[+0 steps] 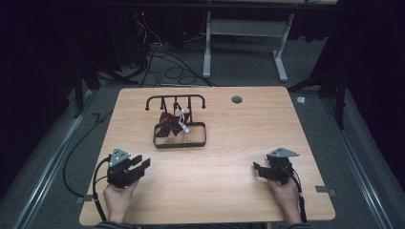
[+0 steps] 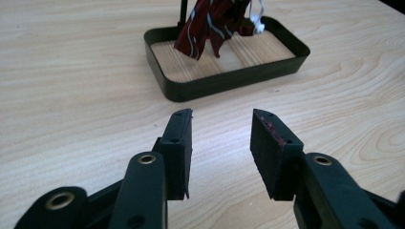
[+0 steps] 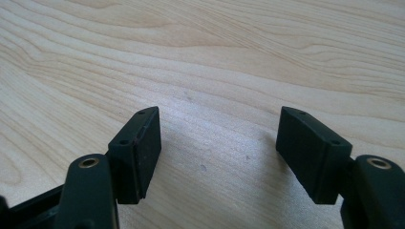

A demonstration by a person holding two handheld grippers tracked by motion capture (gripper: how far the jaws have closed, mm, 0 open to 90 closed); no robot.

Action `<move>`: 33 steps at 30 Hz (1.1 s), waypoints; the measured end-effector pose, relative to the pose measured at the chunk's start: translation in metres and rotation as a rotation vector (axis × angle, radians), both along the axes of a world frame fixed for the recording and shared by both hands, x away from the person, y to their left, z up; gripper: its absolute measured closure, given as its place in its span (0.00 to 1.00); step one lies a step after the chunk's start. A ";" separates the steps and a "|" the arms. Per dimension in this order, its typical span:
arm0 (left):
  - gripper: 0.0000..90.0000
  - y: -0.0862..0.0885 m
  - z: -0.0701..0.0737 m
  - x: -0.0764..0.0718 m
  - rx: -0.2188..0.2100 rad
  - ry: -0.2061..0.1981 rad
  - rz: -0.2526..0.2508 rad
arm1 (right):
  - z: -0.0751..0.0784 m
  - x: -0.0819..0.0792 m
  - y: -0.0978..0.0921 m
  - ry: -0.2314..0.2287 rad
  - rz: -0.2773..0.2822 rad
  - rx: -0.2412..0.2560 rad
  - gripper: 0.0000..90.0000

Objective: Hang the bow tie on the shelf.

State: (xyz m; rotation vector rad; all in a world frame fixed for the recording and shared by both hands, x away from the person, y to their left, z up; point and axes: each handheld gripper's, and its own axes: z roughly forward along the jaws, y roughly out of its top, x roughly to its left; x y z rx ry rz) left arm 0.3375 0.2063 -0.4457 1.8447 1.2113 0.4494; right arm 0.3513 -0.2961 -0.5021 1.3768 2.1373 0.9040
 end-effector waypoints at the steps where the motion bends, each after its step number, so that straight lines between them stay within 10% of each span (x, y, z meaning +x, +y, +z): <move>1: 0.67 0.000 -0.002 0.000 0.000 0.002 0.000 | 0.000 0.000 0.000 0.000 0.000 0.000 0.37; 13: 0.66 -0.006 -0.030 0.000 0.009 0.052 0.006 | 0.000 0.000 0.000 0.000 0.000 0.000 0.37; 24: 0.63 -0.021 -0.056 0.006 0.142 0.046 0.031 | 0.000 0.000 0.000 0.001 0.000 0.001 0.37; 33: 0.55 -0.025 -0.061 0.006 0.170 0.032 0.052 | 0.000 0.000 0.000 0.000 0.000 0.000 0.37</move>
